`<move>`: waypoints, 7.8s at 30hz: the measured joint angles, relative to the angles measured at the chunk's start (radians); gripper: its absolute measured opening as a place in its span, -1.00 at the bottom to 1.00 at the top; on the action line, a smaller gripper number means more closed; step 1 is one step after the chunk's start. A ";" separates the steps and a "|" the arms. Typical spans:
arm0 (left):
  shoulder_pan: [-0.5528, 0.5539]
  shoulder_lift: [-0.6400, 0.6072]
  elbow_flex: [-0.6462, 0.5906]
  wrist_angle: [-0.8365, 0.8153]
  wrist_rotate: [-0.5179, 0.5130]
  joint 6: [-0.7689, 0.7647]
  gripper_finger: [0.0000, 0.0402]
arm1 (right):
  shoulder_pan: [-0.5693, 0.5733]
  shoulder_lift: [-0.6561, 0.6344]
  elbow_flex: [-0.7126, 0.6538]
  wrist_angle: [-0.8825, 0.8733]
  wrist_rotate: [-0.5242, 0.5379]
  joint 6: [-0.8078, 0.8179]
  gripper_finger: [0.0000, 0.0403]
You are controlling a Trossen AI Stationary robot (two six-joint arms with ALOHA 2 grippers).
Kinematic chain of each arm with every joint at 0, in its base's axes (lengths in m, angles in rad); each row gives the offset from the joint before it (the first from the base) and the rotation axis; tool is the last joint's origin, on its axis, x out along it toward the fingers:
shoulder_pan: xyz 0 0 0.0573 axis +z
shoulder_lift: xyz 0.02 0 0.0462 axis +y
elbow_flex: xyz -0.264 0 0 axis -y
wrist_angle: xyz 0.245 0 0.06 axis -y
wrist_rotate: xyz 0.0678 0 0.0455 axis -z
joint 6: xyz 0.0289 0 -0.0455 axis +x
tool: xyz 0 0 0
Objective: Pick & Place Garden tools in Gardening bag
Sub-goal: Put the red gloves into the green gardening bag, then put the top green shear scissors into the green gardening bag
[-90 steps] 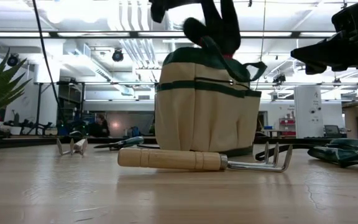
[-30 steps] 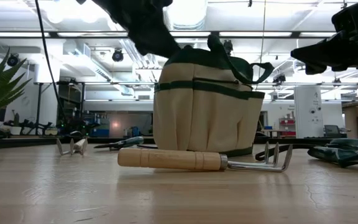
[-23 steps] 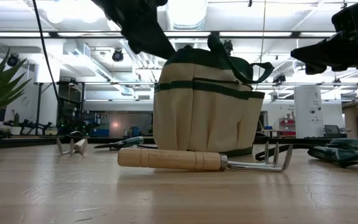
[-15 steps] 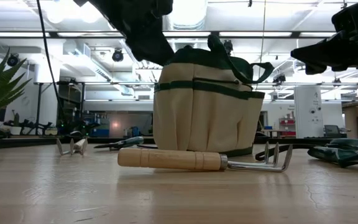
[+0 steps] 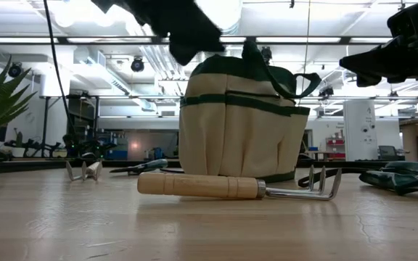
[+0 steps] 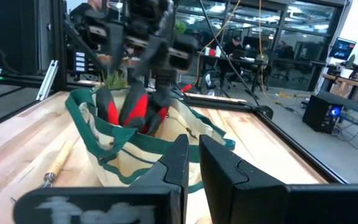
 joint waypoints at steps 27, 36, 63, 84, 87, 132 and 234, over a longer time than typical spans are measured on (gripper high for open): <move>-0.030 0.072 -0.004 0.061 -0.260 0.107 -0.47 | 0.000 0.000 0.000 0.000 -0.001 0.001 -0.83; -0.035 0.058 -0.004 0.068 -0.051 0.178 -0.49 | 0.000 0.000 0.000 0.000 0.000 0.000 -0.83; -0.055 -0.029 -0.001 -0.124 -0.457 0.201 -0.50 | 0.000 0.000 0.000 0.000 0.000 0.002 -0.83; -0.208 -0.165 -0.080 -0.145 -0.242 -0.063 -0.50 | 0.000 0.000 0.000 0.000 0.000 0.001 -0.83; -0.247 -0.148 -0.081 -0.144 -0.238 -0.085 -0.50 | 0.000 0.000 0.000 0.000 0.000 0.001 -0.83; 0.121 -0.159 -0.309 -0.393 -0.427 -0.389 -0.33 | 0.000 0.000 0.000 0.000 0.000 0.002 -0.83; 0.109 -0.324 -0.320 0.121 -0.368 -0.291 -0.96 | 0.000 0.000 0.000 0.000 0.000 -0.008 -0.83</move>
